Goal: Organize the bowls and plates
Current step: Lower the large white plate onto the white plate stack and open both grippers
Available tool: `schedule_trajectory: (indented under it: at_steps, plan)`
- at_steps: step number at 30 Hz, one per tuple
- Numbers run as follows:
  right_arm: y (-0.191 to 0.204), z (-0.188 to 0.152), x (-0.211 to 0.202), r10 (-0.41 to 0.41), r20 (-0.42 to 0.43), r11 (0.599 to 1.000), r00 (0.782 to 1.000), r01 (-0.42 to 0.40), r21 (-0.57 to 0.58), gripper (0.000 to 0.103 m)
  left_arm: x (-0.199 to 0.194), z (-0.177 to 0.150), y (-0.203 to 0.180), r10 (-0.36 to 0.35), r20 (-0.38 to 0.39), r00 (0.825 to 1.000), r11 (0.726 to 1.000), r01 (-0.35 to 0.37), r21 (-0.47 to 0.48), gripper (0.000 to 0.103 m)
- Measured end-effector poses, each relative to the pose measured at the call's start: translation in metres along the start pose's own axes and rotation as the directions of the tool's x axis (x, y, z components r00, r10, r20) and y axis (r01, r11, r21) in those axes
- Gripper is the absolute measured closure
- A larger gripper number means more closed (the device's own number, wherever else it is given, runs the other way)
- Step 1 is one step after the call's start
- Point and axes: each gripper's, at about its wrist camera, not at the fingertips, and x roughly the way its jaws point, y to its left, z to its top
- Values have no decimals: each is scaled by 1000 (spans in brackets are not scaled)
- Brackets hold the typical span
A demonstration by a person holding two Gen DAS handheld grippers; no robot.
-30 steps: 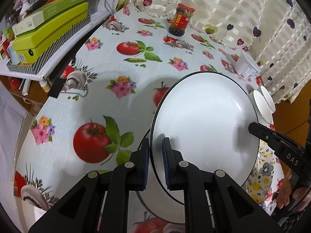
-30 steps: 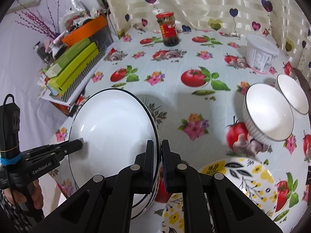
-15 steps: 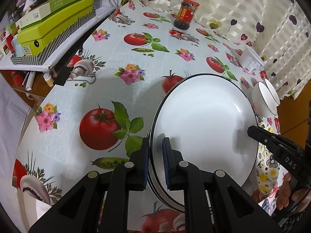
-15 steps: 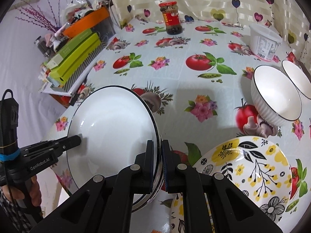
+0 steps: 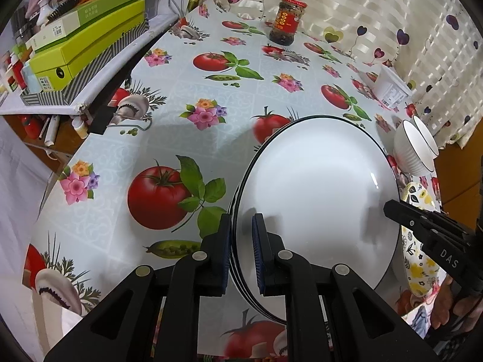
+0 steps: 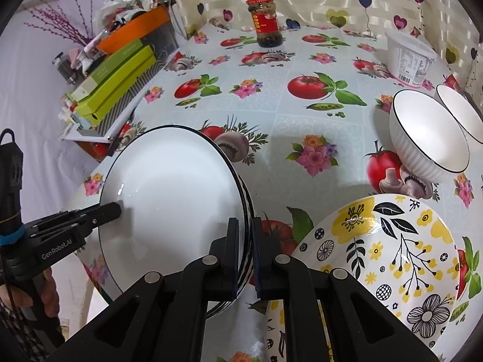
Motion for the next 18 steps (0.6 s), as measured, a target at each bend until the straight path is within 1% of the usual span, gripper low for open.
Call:
schedule_trajectory:
  at_steps: [7,9,10,18]
  plan:
    - [4,-4,0,-20,14,1000,1000,20,-13,94,0,0,-1,11,8,1000,1000,-11,11,90]
    - [3,-4,0,-25,18,1000,1000,26,-14,94,0,0,0,3,7,1000,1000,-3,0,89]
    - [3,-5,0,-34,20,999,999,34,-15,93,-1,-1,-1,-11,14,1000,1000,12,-4,89]
    - [2,-6,0,-29,20,1000,999,29,-7,92,-2,1,0,-15,16,1000,1000,16,-5,89]
